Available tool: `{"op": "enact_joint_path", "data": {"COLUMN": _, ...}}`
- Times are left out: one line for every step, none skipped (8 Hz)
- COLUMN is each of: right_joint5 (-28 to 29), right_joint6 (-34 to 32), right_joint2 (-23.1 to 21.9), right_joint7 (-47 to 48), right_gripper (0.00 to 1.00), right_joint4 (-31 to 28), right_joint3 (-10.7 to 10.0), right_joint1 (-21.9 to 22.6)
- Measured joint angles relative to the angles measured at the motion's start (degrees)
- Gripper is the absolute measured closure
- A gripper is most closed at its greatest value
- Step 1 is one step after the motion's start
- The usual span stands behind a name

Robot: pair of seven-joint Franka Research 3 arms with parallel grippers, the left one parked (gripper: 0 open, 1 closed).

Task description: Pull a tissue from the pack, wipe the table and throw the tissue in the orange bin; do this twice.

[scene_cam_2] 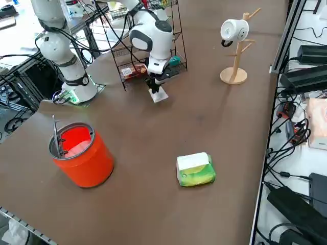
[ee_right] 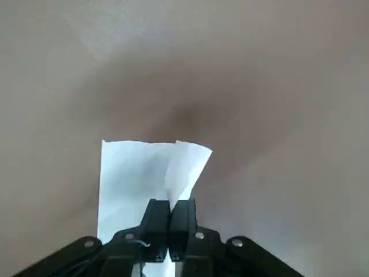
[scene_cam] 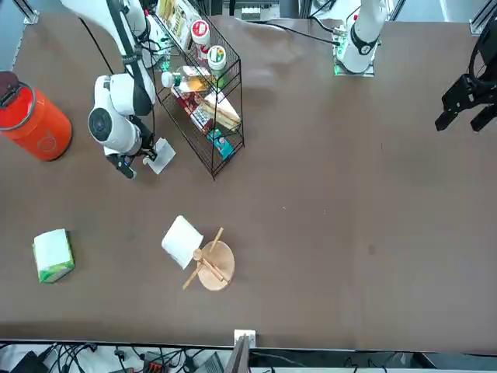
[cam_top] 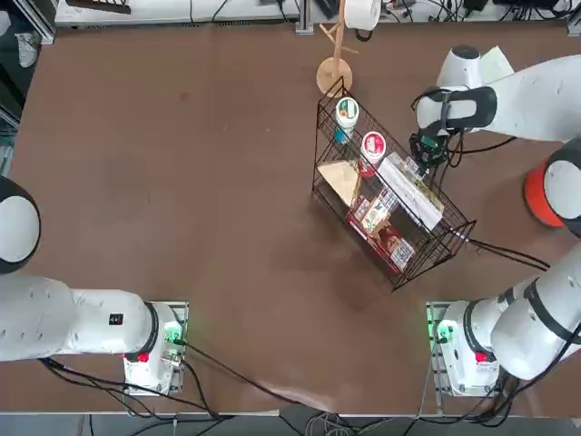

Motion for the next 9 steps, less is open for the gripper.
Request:
{"op": "enact_joint_path", "data": {"right_joint5": 0.9, "right_joint6": 0.5, "right_joint2": 0.5, "right_joint7": 0.0, "right_gripper": 0.96, "right_joint4": 0.0, "right_joint3": 0.0, "right_joint1": 0.1}}
{"op": "enact_joint_path", "data": {"right_joint5": 2.4, "right_joint6": 1.3, "right_joint2": 0.7, "right_joint7": 0.0, "right_gripper": 0.96, "right_joint4": 0.0, "right_joint3": 0.1, "right_joint1": 0.6}}
{"op": "enact_joint_path", "data": {"right_joint5": 3.5, "right_joint6": 2.4, "right_joint2": 1.1, "right_joint7": 0.0, "right_gripper": 0.96, "right_joint4": 0.0, "right_joint3": 0.1, "right_joint1": 1.3}}
{"op": "enact_joint_path", "data": {"right_joint5": 4.8, "right_joint6": 3.9, "right_joint2": 1.7, "right_joint7": 0.0, "right_gripper": 0.96, "right_joint4": 0.0, "right_joint3": 0.2, "right_joint1": 2.1}}
{"op": "enact_joint_path", "data": {"right_joint5": 6.8, "right_joint6": 5.7, "right_joint2": 2.7, "right_joint7": 0.0, "right_gripper": 0.96, "right_joint4": 0.0, "right_joint3": 0.2, "right_joint1": 2.9}}
{"op": "enact_joint_path", "data": {"right_joint5": 9.0, "right_joint6": 7.5, "right_joint2": 3.7, "right_joint7": 0.0, "right_gripper": 0.96, "right_joint4": 0.2, "right_joint3": 0.3, "right_joint1": 3.9}}
{"op": "enact_joint_path", "data": {"right_joint5": 10.8, "right_joint6": 8.4, "right_joint2": 4.8, "right_joint7": 0.0, "right_gripper": 0.96, "right_joint4": 0.7, "right_joint3": 0.3, "right_joint1": 5.0}}
{"op": "enact_joint_path", "data": {"right_joint5": 11.7, "right_joint6": 8.6, "right_joint2": 5.7, "right_joint7": 0.0, "right_gripper": 0.96, "right_joint4": 1.5, "right_joint3": 0.3, "right_joint1": 5.8}}
{"op": "enact_joint_path", "data": {"right_joint5": 11.9, "right_joint6": 8.6, "right_joint2": 6.1, "right_joint7": 0.0, "right_gripper": 0.96, "right_joint4": 2.1, "right_joint3": 0.3, "right_joint1": 6.1}}
